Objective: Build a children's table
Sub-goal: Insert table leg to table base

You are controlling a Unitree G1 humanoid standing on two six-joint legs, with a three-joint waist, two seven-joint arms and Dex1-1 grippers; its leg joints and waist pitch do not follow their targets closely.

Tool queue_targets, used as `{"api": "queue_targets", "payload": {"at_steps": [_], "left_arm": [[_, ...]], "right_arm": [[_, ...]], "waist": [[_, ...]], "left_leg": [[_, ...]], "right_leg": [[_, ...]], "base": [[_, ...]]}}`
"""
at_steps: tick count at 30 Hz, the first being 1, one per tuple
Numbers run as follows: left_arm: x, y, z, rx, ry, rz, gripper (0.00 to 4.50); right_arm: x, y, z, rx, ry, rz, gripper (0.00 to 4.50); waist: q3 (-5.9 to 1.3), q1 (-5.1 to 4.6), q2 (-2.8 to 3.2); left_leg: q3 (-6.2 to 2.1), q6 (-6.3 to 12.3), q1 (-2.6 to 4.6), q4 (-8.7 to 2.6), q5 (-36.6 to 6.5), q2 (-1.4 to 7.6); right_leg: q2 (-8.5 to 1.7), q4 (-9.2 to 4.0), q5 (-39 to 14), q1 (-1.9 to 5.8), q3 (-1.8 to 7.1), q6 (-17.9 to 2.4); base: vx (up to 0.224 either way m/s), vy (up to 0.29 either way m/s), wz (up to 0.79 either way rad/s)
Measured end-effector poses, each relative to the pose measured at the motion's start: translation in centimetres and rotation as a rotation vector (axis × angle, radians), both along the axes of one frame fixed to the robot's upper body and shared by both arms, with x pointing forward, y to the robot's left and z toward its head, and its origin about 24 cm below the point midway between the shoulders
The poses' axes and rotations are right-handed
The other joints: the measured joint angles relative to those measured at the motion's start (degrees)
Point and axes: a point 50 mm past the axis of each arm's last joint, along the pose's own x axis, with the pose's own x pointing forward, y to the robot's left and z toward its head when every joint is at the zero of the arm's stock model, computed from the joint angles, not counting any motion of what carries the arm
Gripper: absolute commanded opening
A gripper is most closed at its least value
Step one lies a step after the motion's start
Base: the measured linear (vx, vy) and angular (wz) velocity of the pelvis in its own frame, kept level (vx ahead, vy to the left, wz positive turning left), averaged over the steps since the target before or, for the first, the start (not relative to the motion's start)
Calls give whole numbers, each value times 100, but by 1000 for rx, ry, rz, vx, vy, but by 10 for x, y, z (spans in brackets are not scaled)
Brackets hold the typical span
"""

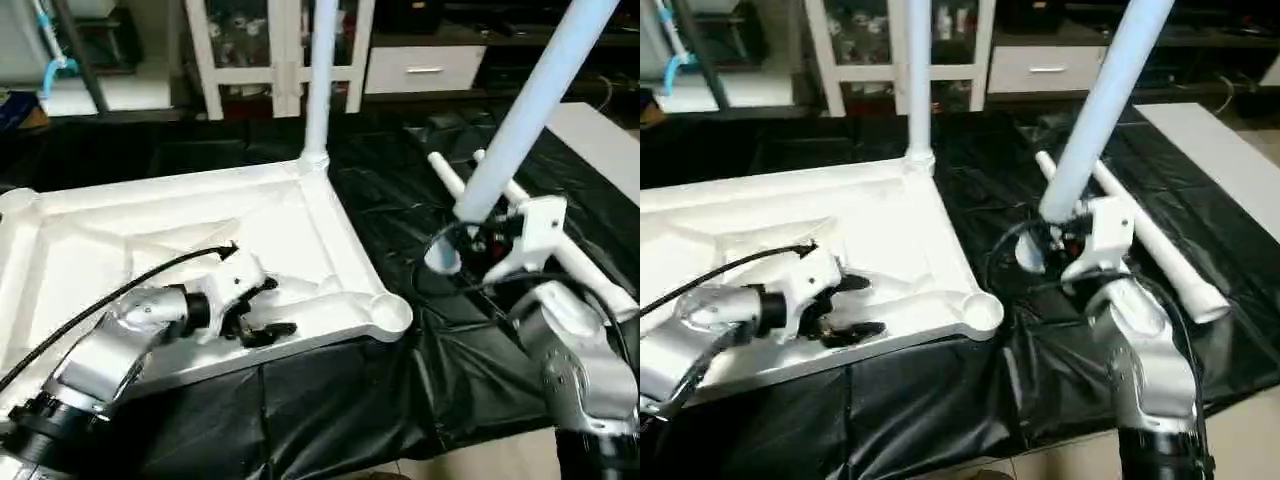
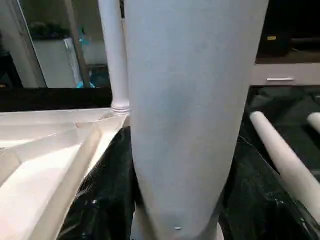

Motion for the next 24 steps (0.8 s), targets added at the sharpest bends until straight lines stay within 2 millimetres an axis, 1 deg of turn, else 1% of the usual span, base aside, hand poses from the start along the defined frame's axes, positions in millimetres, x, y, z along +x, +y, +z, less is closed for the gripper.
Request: {"api": "queue_targets", "payload": {"at_steps": [2,4,6,7,9,10,11,14,16,20,22,24], "left_arm": [[3,2,2,16,-4,4,379],[5,5,2,49,-7,9,373],[9,8,3,76,-5,22,342],[10,9,3,84,-1,30,335],[13,12,2,99,16,47,336],[13,13,2,105,23,46,327],[12,14,2,113,37,31,296],[9,13,0,119,65,-5,293],[8,12,-1,114,77,-21,253],[6,10,-1,111,79,-62,241],[6,10,-1,115,79,-70,206],[7,11,-3,122,84,-85,203]], "right_arm": [[0,1,-1,-4,2,4,186],[1,0,-3,-5,2,2,186],[1,0,-3,-6,-1,3,186],[1,1,-3,-6,-3,4,186],[1,1,-2,-7,-3,5,186],[1,1,-2,-8,-3,7,186],[1,1,-2,-10,-4,10,186],[1,1,-2,-14,-6,19,186],[0,1,-2,-15,-7,22,186],[0,2,-1,-17,-19,24,186],[0,2,-1,-17,-19,27,186],[0,3,-1,-18,-21,29,186]], "waist": [[0,11,0],[0,9,0],[0,7,0],[0,6,1],[0,5,1],[0,6,1],[0,7,1],[-1,8,2],[-1,9,2],[-1,13,1],[-1,10,1],[-1,10,2]], "left_leg": [[13,-5,3,0,-1,7],[16,-7,4,1,1,7],[21,-9,4,1,3,7],[22,-10,6,1,4,7],[22,-13,5,1,6,7],[22,-13,5,1,6,8],[22,-13,5,1,7,8],[22,-13,4,1,7,8],[23,-13,4,1,7,8],[23,-12,5,1,8,9],[23,-12,5,1,8,9],[23,-13,6,1,9,9]], "right_leg": [[0,2,0,1,0,-1],[-1,2,4,2,1,-2],[-4,2,10,2,2,0],[-4,2,11,3,3,-1],[-4,2,14,1,3,-1],[-4,3,14,1,3,-1],[-4,3,14,1,3,-1],[-4,3,14,0,3,-1],[-4,3,14,0,3,-1],[-4,3,15,2,2,-3],[-4,3,16,2,3,-4],[-4,3,16,2,3,-3]], "base": [[0,0,0],[0,0,0],[0,0,0],[0,0,0],[0,0,0],[0,0,0],[0,0,0],[0,0,0],[0,0,0],[0,0,0],[0,0,0],[0,0,0]]}}
